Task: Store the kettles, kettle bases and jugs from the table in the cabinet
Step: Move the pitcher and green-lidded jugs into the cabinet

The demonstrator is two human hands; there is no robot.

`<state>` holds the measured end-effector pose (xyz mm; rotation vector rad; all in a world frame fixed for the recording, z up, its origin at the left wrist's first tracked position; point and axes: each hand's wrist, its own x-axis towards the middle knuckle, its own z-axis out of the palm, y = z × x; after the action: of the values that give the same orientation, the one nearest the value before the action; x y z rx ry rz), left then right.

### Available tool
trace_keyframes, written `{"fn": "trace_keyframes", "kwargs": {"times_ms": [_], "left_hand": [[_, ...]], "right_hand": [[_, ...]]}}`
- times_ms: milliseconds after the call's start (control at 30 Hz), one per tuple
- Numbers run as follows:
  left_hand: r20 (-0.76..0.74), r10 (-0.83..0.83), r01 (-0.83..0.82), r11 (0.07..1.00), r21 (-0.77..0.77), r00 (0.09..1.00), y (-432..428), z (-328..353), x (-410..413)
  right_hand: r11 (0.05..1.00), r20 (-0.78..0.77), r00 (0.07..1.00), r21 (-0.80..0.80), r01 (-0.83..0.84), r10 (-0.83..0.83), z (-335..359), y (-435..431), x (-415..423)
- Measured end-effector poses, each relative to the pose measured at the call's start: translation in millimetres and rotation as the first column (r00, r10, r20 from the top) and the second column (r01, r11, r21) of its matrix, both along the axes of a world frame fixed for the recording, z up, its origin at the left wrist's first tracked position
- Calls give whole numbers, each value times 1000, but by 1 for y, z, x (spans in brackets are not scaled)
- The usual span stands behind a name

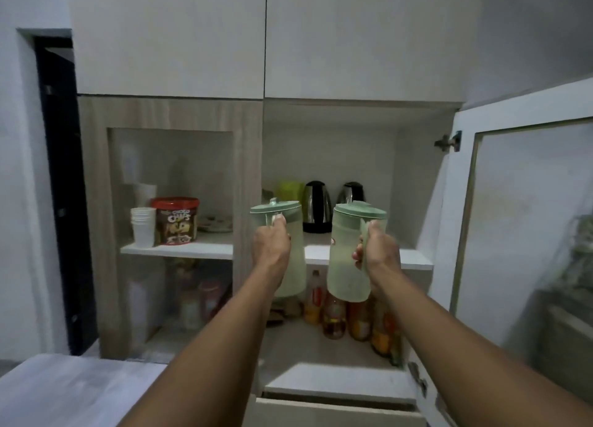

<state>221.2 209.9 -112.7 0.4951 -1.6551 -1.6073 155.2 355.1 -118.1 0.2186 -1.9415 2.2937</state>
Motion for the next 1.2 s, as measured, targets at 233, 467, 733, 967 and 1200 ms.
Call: {"fn": "trace_keyframes", "kwargs": {"times_ms": [233, 467, 733, 967, 1200], "left_hand": [[18, -37, 38, 997, -70, 999, -25, -3, -154], [81, -124, 129, 990, -55, 989, -44, -11, -322], [220, -121, 153, 979, -137, 968, -45, -49, -466], [274, -102, 157, 970, -185, 956, -44, -43, -589], [167, -114, 139, 979, -148, 979, -32, -51, -670]], "right_hand": [[993, -73, 992, 44, 106, -102, -1, -15, -138], [964, -73, 972, 132, 231, -223, -3, -30, -271], [925, -20, 954, 237, 297, -301, -40, -39, -422], [876, 8, 923, 319, 362, -385, -40, -42, -546], [882, -4, 934, 327, 339, -358, -40, -42, -618]]}}
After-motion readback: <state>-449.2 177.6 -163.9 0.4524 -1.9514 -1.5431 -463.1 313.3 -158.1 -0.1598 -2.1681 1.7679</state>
